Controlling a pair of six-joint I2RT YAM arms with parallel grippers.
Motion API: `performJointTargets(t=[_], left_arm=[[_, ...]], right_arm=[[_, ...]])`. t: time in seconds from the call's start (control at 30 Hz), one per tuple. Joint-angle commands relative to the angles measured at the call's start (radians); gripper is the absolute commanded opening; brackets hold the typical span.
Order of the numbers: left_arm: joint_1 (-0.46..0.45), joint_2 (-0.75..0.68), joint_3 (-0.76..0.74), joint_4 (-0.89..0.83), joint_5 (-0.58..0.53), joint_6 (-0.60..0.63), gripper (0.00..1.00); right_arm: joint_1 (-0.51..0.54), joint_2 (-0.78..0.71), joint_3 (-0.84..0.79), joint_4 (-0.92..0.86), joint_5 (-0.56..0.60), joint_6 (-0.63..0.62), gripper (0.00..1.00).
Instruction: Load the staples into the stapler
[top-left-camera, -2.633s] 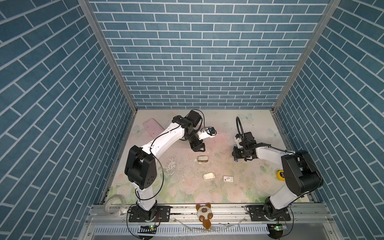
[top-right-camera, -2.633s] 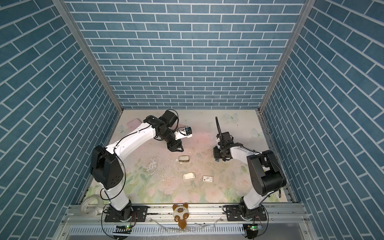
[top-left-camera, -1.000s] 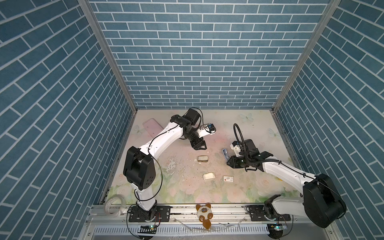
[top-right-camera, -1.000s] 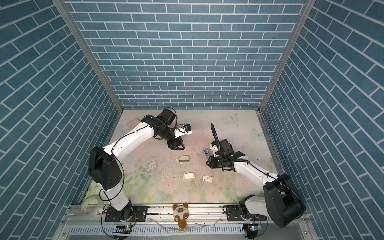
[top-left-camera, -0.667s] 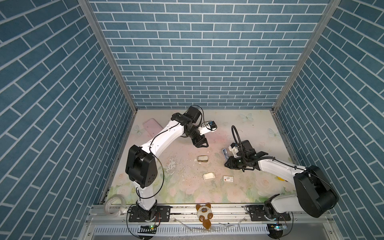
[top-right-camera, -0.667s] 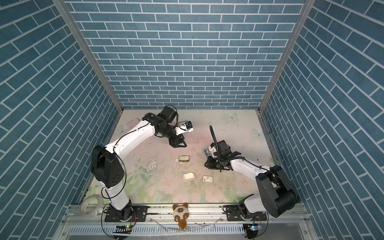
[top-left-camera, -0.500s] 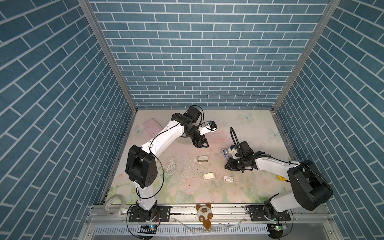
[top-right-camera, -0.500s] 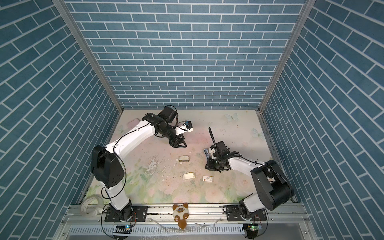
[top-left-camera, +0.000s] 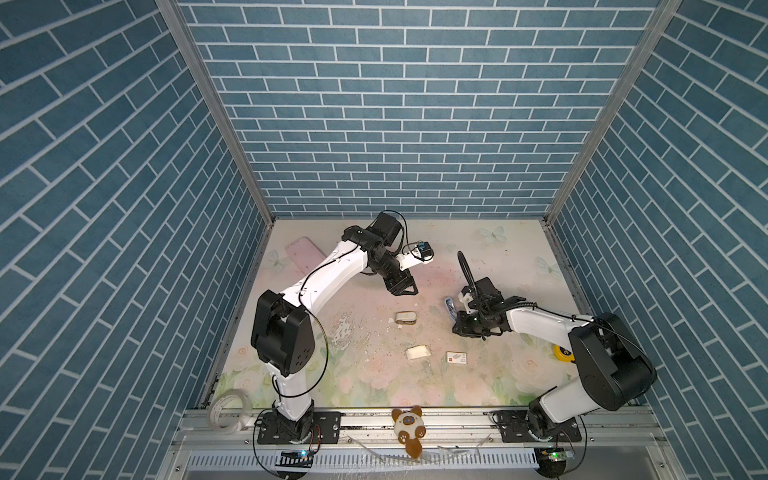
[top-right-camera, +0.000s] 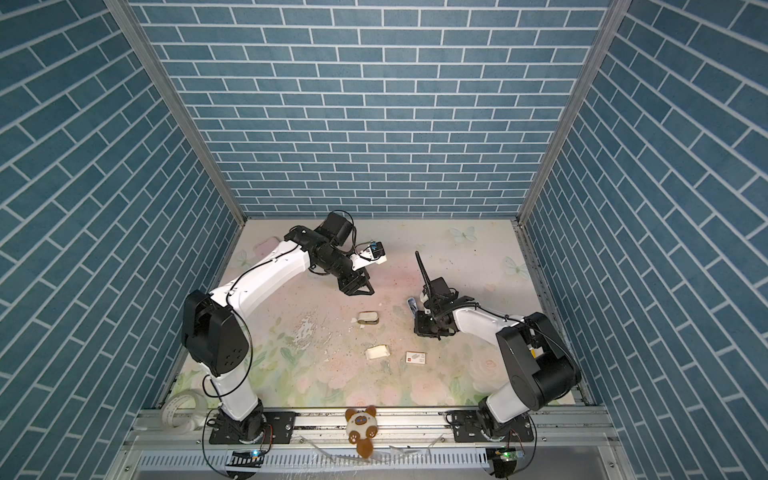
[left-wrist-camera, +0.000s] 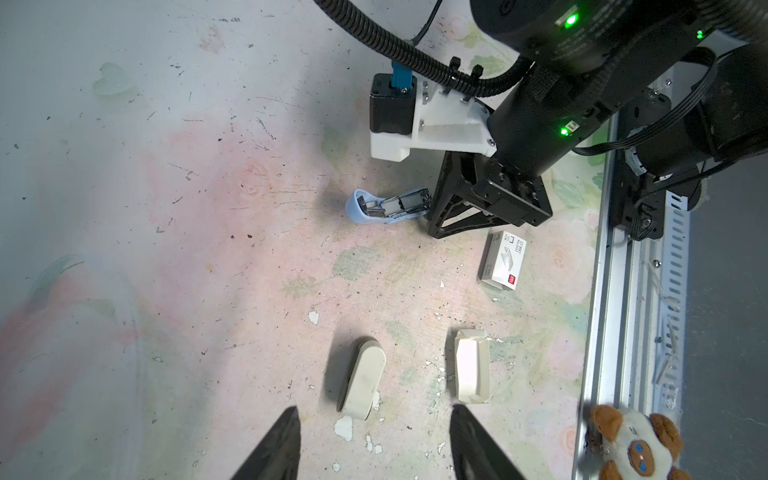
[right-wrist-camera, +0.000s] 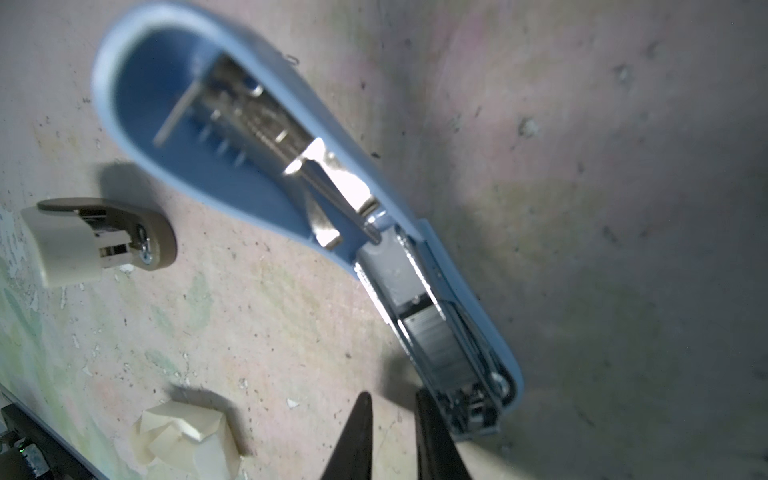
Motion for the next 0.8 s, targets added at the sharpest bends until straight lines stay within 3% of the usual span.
performJointTargets(t=[0.0, 0.47, 0.77], left_arm=[[0.005, 0.006, 0.008, -0.022, 0.019, -0.001, 0.59], [0.006, 0.005, -0.01, -0.013, 0.031, -0.004, 0.6], [-0.005, 0.025, -0.029, 0.017, 0.025, -0.005, 0.6]], right_arm=[[-0.013, 0.034, 0.018, -0.064, 0.069, -0.028, 0.21], [-0.032, 0.071, 0.043, -0.082, 0.074, -0.043, 0.22], [-0.039, -0.058, 0.028, -0.156, 0.065, -0.014, 0.24]])
